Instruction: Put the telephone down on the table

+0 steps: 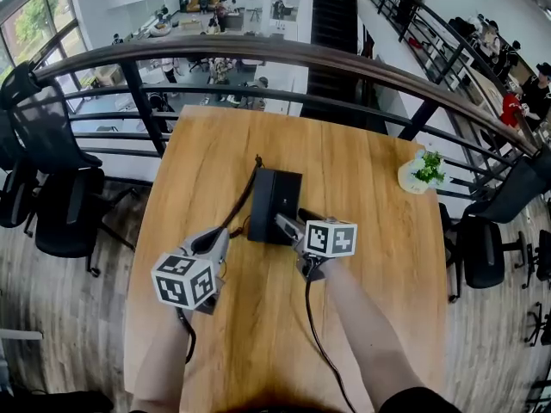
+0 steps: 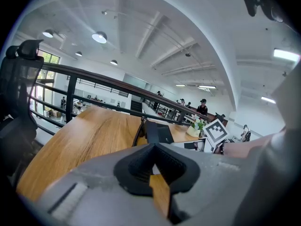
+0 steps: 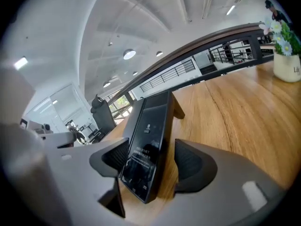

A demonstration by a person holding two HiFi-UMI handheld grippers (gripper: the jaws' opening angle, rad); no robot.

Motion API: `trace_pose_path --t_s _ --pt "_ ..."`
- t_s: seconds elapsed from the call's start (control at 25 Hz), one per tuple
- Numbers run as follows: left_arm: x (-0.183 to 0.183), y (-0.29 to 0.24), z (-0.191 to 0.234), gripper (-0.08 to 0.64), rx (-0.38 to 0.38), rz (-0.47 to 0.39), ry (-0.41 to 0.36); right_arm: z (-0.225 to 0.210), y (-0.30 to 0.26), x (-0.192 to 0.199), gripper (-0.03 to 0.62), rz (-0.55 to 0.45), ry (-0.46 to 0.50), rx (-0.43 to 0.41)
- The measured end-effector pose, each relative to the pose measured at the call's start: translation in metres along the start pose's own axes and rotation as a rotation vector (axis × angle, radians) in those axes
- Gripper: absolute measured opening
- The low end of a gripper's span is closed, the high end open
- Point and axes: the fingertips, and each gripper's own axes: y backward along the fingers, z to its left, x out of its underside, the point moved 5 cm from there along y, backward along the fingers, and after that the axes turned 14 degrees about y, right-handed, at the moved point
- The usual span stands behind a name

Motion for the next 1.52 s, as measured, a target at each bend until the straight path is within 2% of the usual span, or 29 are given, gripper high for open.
trace_pose_path --t_s 0.16,0.32,0.56,0.92,1.12,1.28,1.52 --pt "0.007 0.016 -0.007 0.002 -0.004 0.008 -0.005 0.010 0.021 -0.001 0.267 -0.018 0.044 0.018" --pt "0.016 0.038 -0.017 0.002 -0.002 0.002 0.004 0.028 0.044 0.000 0.217 -0.039 0.063 0.000" --pt "0.028 0.072 -0.037 0.002 -0.005 -0.017 0.000 0.063 0.089 -0.005 0.138 -0.125 0.136 0.006" --pt "0.064 0.123 -0.081 0.002 0.016 -0.033 0.013 0.105 0.152 0.007 0.073 -0.172 0.107 -0.011" --pt "0.085 0.152 -0.097 0.002 -0.002 -0.047 0.018 0.131 0.176 0.023 0.000 -0.141 0.153 -0.046" --pt "0.109 0.175 -0.111 0.002 -0.023 -0.057 0.038 0.153 0.197 0.035 0.000 -0.148 0.202 -0.073" --pt "0.152 0.199 -0.131 0.002 -0.078 -0.061 0.070 0.179 0.223 0.050 0.000 -0.157 0.274 -0.164"
